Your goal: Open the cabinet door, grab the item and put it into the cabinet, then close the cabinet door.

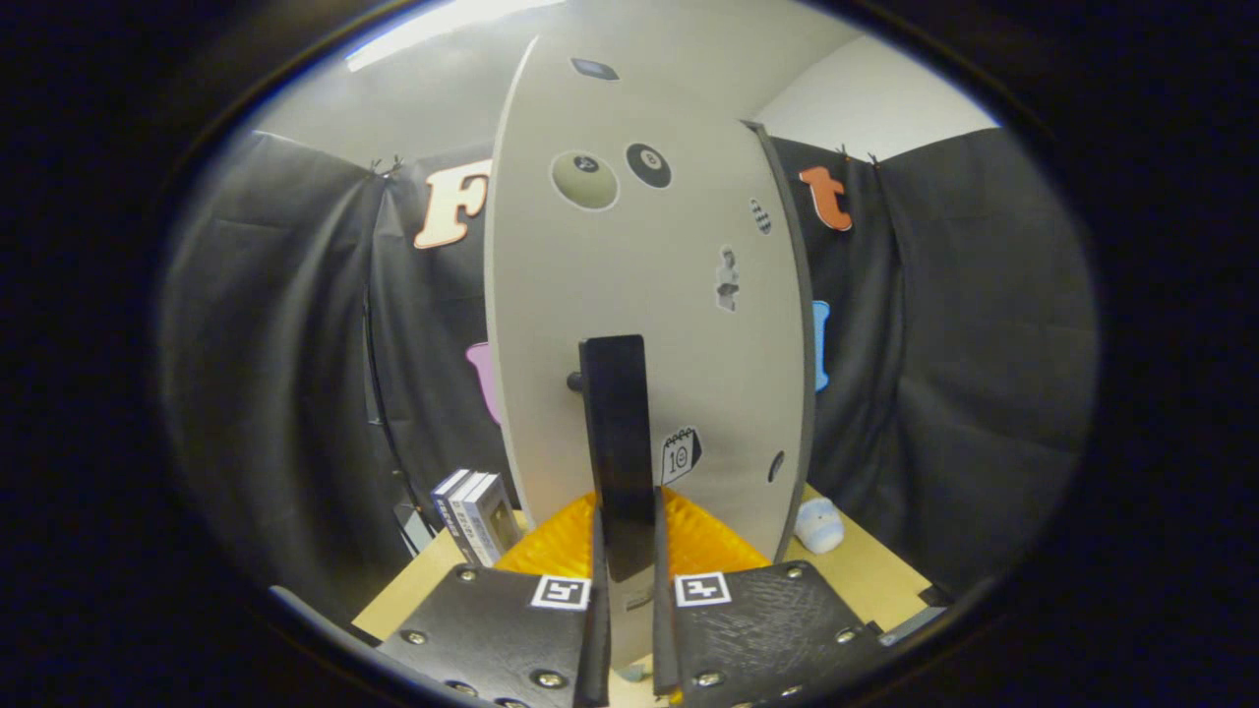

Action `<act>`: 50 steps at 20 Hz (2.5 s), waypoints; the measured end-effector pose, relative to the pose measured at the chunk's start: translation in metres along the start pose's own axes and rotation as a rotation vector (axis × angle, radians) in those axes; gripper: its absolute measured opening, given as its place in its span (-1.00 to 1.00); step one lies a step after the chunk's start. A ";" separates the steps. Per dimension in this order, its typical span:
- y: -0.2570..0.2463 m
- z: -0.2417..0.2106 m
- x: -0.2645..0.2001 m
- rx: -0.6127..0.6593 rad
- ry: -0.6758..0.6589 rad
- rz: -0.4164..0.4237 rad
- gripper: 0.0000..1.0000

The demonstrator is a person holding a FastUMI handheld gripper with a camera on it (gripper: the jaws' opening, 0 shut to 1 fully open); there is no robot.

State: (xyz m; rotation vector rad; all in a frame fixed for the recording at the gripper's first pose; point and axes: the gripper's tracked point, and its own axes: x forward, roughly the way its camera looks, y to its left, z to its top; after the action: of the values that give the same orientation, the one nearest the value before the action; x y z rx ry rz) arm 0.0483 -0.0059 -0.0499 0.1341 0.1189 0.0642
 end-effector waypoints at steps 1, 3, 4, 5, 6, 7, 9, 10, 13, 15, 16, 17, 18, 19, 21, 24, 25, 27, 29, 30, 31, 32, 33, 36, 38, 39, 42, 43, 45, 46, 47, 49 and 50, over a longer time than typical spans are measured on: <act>-0.010 -0.001 -0.008 0.002 0.006 -0.013 -0.66; -0.034 0.001 -0.023 -0.013 -0.003 -0.063 -0.66; -0.051 0.003 -0.033 -0.015 -0.007 -0.092 -0.66; -0.065 0.005 -0.040 -0.015 -0.007 -0.110 -0.67; -0.075 0.005 -0.046 -0.006 -0.009 -0.127 -0.67; -0.087 0.006 -0.052 -0.004 -0.010 -0.146 -0.66; -0.114 0.009 -0.062 -0.018 -0.016 -0.199 -0.67; -0.127 0.009 -0.064 -0.037 -0.018 -0.223 -0.67; -0.147 0.018 -0.071 -0.031 -0.033 -0.212 -0.68; -0.168 0.020 -0.070 -0.020 -0.032 -0.236 -0.82; -0.182 0.017 -0.072 -0.028 -0.029 -0.250 -0.82; -0.191 0.019 -0.073 -0.033 -0.032 -0.254 -0.81; -0.195 0.022 -0.074 -0.036 -0.031 -0.240 -0.82; -0.199 0.023 -0.073 -0.032 -0.032 -0.215 -0.82; -0.205 0.024 -0.070 -0.024 -0.037 -0.161 -0.82; -0.220 0.027 -0.062 -0.020 -0.041 -0.097 -0.82; -0.226 0.029 -0.061 -0.020 -0.039 -0.084 -0.82; -0.239 0.030 -0.060 -0.033 -0.038 -0.063 -0.82; -0.250 0.033 -0.059 -0.037 -0.039 -0.039 -0.82; -0.253 0.033 -0.058 -0.036 -0.040 -0.025 -0.82; -0.256 0.034 -0.057 -0.034 -0.040 -0.013 -0.82; -0.259 0.035 -0.056 -0.032 -0.037 -0.005 -0.82; -0.262 0.035 -0.055 -0.033 -0.035 0.001 -0.82; -0.264 0.033 -0.059 -0.022 -0.021 0.003 -0.82; -0.265 0.035 -0.064 -0.027 -0.029 0.003 -0.81; -0.265 0.033 -0.066 -0.030 -0.024 -0.003 -0.81; -0.265 0.029 -0.080 -0.049 -0.009 -0.039 -0.81; -0.264 0.029 -0.087 -0.054 -0.003 -0.057 -0.81; -0.259 0.031 -0.105 -0.054 -0.006 -0.076 -0.81; -0.255 0.032 -0.113 -0.052 -0.010 -0.088 -0.81; -0.249 0.032 -0.120 -0.050 -0.012 -0.098 -0.81; -0.232 0.030 -0.132 -0.031 -0.018 -0.099 -0.81; -0.222 0.028 -0.134 -0.019 -0.022 -0.104 -0.80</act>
State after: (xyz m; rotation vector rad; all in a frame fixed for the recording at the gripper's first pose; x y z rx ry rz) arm -0.0681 -0.2392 -0.0372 0.1092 0.1031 -0.0397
